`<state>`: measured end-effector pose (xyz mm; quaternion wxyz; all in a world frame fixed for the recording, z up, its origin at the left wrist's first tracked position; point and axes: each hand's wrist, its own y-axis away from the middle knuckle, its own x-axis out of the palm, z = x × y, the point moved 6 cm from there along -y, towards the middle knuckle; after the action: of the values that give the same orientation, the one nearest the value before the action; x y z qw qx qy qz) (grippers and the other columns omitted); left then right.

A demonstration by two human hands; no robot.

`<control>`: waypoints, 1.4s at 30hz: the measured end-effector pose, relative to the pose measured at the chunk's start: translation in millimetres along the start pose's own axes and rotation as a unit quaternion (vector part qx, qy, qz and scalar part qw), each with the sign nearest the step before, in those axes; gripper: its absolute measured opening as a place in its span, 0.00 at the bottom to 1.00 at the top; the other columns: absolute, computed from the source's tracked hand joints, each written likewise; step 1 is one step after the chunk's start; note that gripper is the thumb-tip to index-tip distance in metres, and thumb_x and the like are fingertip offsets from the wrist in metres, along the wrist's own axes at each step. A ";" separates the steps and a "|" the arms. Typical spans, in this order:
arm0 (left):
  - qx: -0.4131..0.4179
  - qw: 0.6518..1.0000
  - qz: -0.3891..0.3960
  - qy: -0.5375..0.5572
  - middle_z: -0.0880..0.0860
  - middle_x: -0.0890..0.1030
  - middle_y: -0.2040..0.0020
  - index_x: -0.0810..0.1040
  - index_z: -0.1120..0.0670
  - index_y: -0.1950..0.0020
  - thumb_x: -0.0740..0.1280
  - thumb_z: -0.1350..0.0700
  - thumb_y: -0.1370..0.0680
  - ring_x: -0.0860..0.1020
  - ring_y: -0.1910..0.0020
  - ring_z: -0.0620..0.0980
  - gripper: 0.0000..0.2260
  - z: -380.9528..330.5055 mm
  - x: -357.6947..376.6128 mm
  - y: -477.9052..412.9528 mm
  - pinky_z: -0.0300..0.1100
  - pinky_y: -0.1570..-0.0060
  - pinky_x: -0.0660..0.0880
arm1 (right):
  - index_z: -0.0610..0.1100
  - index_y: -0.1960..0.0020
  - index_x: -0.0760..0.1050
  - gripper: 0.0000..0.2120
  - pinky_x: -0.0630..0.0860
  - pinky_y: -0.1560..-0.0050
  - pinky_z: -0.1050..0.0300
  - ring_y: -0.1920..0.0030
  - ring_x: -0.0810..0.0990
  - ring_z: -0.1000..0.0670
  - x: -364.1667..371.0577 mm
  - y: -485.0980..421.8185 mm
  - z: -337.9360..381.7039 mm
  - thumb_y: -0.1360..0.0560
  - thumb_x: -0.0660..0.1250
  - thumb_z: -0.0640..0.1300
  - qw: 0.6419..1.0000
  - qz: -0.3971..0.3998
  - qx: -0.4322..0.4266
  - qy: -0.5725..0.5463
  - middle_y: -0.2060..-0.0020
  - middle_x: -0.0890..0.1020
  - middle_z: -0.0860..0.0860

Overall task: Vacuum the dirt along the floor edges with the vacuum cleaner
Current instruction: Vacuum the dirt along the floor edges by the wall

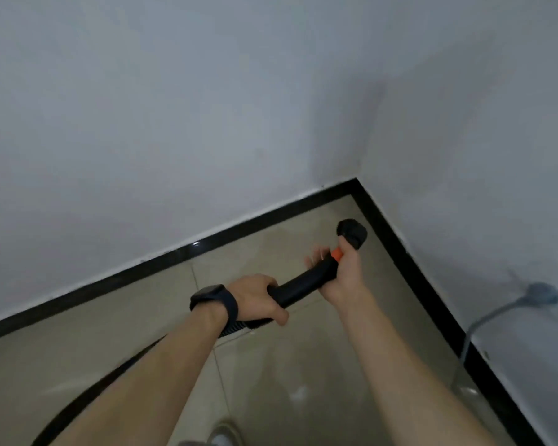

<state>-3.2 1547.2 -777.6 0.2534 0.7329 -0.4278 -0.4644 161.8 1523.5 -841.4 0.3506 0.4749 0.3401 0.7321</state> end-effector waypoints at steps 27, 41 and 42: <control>-0.223 0.799 -0.359 0.428 0.40 0.80 0.50 0.72 0.37 0.46 0.68 0.43 0.30 0.79 0.50 0.44 0.14 -81.6 142.9 661.6 0.43 0.48 0.77 | 0.56 0.58 0.69 0.09 0.69 0.75 0.70 0.71 0.76 0.61 186.3 778.1 -131.1 0.30 0.70 0.49 0.435 0.529 -0.244 0.687 0.70 0.76 0.57; -0.464 0.494 -0.416 0.607 0.52 0.82 0.53 0.75 0.46 0.56 0.63 0.63 0.25 0.79 0.54 0.50 0.11 -16.8 503.4 853.0 0.41 0.51 0.76 | 0.56 0.63 0.67 0.12 0.69 0.72 0.65 0.74 0.67 0.56 -139.7 821.1 -228.0 0.34 0.71 0.47 0.243 0.565 -0.034 0.788 0.73 0.74 0.56; -0.471 0.478 -0.416 0.614 0.53 0.82 0.53 0.75 0.47 0.55 0.62 0.64 0.24 0.79 0.55 0.51 0.10 -16.6 524.8 861.0 0.40 0.53 0.76 | 0.55 0.62 0.67 0.12 0.69 0.72 0.64 0.74 0.68 0.56 -161.2 823.0 -233.5 0.34 0.71 0.48 0.230 0.561 -0.027 0.795 0.72 0.75 0.55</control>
<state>-219.1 658.8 -351.9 0.5354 0.6940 0.4749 -0.0791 -164.0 919.9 -305.4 -0.5878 -0.2910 0.0704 0.7515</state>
